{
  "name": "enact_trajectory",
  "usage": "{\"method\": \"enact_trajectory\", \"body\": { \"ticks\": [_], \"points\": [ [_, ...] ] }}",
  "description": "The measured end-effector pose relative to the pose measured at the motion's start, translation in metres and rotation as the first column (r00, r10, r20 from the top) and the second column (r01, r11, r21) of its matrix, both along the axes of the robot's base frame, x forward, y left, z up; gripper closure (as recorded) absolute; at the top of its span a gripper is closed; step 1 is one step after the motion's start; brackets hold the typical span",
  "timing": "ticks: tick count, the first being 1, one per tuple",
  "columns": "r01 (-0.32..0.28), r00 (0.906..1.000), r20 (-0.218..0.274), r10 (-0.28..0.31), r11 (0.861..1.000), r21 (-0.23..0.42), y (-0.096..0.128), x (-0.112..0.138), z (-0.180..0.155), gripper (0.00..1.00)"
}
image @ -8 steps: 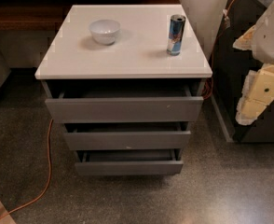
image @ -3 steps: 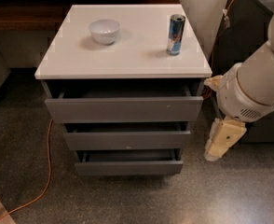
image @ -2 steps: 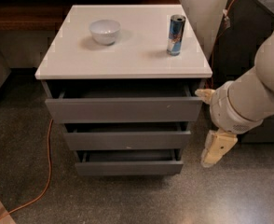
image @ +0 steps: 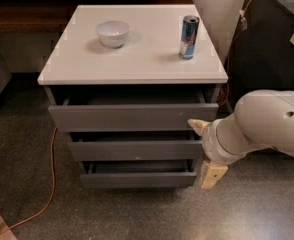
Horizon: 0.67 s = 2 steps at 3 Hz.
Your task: Place redbull can into bottom drawer
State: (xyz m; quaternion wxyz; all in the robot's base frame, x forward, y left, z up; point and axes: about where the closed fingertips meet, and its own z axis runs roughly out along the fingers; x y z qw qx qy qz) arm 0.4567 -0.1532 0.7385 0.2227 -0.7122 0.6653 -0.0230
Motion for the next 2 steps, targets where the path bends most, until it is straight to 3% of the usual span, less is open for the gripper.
{"method": "enact_trajectory", "body": {
  "ticks": [1,2],
  "points": [
    [0.003,0.9998,0.021,-0.003,1.0,0.005,0.0022,0.0045,0.0,0.0],
    [0.011,0.9999,-0.004,-0.011,1.0,-0.011,0.0037,0.0021,-0.0045,0.0]
  ]
}}
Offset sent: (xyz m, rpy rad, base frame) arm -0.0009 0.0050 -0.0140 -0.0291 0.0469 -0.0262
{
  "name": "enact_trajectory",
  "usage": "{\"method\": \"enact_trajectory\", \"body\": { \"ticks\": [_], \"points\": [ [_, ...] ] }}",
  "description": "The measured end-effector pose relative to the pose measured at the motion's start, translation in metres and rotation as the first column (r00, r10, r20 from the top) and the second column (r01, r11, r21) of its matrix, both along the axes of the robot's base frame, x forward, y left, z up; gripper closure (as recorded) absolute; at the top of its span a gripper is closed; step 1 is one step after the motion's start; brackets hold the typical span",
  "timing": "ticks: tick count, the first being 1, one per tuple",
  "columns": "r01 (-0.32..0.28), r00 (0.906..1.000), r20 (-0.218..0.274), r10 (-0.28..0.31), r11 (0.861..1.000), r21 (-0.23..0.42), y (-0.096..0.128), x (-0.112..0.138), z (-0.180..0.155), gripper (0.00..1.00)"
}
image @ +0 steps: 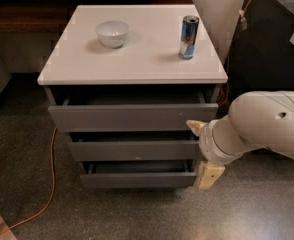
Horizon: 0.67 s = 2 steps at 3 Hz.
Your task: Place redbull can into bottom drawer
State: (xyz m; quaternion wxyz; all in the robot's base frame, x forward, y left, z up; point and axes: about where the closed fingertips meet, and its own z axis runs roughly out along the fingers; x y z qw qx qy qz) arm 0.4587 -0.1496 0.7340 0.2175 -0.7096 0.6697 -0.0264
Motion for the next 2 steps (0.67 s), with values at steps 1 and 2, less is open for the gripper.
{"method": "enact_trajectory", "body": {
  "ticks": [1,2],
  "points": [
    [-0.009,0.9991,-0.042,0.007,0.999,-0.048,0.003,0.001,-0.05,0.0],
    [-0.019,0.9982,-0.058,0.015,0.997,-0.073,0.0,0.005,-0.092,0.0]
  ]
}}
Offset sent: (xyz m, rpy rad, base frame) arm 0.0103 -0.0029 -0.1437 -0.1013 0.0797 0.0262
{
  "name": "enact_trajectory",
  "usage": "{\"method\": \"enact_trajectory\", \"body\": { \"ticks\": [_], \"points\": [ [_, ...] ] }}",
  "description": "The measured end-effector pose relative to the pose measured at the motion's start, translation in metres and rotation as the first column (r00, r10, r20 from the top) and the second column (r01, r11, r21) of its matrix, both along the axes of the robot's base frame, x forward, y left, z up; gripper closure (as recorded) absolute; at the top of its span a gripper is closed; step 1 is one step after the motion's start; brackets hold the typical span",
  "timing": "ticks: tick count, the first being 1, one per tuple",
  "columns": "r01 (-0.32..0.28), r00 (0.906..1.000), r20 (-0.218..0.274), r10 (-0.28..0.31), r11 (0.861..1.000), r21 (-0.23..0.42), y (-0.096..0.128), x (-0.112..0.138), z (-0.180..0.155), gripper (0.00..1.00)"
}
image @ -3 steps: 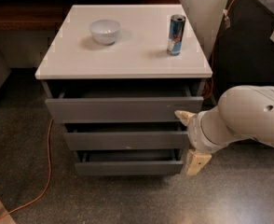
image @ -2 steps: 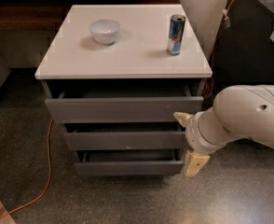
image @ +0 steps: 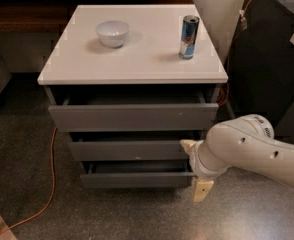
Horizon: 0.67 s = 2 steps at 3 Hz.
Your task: Place redbull can into bottom drawer
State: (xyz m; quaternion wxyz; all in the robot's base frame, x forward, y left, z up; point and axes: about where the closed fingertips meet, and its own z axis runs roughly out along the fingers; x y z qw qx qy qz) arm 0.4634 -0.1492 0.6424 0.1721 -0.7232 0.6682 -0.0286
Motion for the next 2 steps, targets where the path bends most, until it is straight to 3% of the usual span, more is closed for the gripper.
{"method": "enact_trajectory", "body": {
  "ticks": [1,2],
  "points": [
    [-0.01,1.0,-0.003,0.01,1.0,0.001,-0.002,0.011,-0.04,0.0],
    [-0.011,0.9999,-0.012,0.012,0.999,0.049,0.001,0.026,-0.078,0.0]
  ]
}}
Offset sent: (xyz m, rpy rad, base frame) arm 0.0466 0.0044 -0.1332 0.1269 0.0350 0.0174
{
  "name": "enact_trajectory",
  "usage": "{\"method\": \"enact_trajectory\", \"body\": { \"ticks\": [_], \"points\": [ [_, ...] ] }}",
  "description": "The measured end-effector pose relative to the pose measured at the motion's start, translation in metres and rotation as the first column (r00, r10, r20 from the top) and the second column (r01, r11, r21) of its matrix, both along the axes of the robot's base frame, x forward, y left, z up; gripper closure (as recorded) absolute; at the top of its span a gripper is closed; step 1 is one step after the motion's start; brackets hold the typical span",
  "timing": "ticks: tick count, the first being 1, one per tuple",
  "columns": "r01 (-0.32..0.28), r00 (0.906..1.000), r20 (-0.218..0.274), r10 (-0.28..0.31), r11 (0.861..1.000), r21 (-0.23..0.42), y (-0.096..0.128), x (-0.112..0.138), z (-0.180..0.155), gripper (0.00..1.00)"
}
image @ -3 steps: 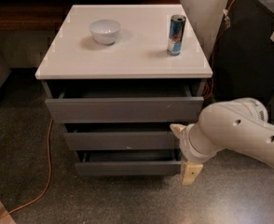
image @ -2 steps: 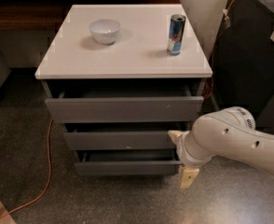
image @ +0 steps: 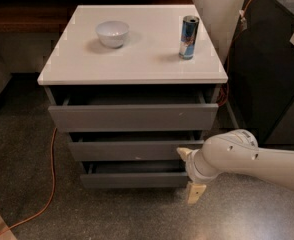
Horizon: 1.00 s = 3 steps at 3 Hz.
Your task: Place redbull can into bottom drawer
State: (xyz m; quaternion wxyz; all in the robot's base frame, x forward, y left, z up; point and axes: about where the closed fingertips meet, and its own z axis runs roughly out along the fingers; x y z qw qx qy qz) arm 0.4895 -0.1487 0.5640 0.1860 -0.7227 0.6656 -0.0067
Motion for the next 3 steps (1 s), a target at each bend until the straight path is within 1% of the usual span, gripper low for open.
{"method": "enact_trajectory", "body": {
  "ticks": [1,2,3],
  "points": [
    [-0.015,0.9999,-0.004,0.015,0.999,0.048,0.009,0.012,-0.039,0.0],
    [-0.028,0.9996,0.004,0.028,0.996,0.088,0.02,0.023,-0.076,0.0],
    [-0.036,0.9993,0.015,0.034,0.992,0.121,0.029,0.031,-0.105,0.0]
  ]
}}
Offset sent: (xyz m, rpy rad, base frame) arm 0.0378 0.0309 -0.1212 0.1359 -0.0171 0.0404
